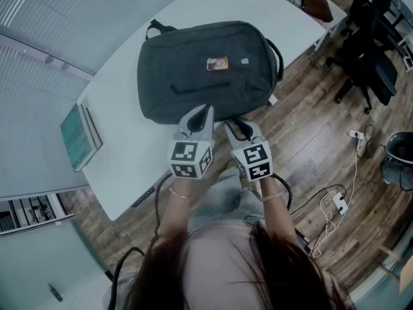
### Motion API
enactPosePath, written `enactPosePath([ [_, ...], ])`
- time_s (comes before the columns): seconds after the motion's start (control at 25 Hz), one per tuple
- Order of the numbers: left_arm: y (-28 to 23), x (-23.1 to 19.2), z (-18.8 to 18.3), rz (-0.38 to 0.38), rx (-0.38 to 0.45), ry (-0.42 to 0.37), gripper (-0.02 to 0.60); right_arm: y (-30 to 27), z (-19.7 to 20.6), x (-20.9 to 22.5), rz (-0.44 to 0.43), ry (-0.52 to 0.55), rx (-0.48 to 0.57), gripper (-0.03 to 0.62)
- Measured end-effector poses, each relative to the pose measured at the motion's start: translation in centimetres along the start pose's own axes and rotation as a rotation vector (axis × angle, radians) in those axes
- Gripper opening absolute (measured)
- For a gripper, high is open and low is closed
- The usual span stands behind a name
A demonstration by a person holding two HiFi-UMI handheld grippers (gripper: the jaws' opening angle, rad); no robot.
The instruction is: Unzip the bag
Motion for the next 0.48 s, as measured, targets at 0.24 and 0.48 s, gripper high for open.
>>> enactPosePath([
  [0.24,-0.3,-0.2,0.1,-0.013,-0.023,0.007,0.012,0.8,-0.2,-0.2,-0.008,0.01,0.023,0.049],
  [0.48,-0.5,0.0,0.5,-0.029,-0.042,0.018,0.011,1.4,0.1,-0.1,-0.041,0.013,0.022,0.012],
])
Point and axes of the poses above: the fingertips, and each gripper's own axes: y backward along the fingers, x to its right, z out of its underside, the point moved 10 cm from there along y, backward along the fingers, and after that the axes turned 6 degrees about -z, right-handed, at the moved point
